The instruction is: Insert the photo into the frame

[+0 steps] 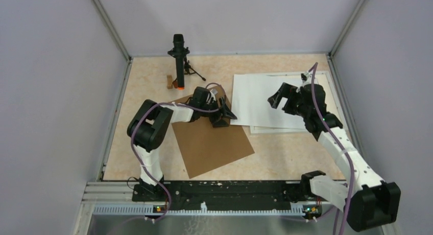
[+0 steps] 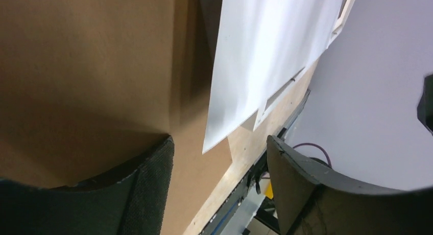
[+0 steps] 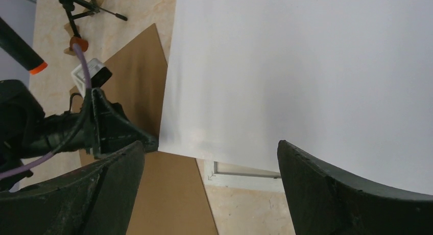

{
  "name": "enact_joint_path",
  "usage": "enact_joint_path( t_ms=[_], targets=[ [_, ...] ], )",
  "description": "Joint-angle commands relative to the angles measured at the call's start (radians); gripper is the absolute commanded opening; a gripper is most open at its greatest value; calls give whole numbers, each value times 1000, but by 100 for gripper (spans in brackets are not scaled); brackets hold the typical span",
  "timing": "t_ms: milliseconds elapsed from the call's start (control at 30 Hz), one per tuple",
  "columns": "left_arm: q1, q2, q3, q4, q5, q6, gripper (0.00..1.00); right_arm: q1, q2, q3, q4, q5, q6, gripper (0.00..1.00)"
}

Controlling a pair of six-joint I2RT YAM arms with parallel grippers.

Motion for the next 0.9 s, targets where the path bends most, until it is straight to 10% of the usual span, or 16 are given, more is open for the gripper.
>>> enact_joint_path(
  t_ms=[0, 233, 567, 867],
  targets=[
    [6, 41, 45, 131, -19, -69, 67, -1, -107, 37, -55, -30, -76, 99],
    [5, 97, 6, 354, 13, -198, 52, -1, -155, 58, -81, -36, -108, 99],
    [-27, 71, -120, 656, -49, -288, 0, -1, -148, 69, -77, -60, -114, 99],
    [-179, -32, -344, 906, -375, -386, 0, -1, -149, 58, -86, -60, -118, 99]
  ],
)
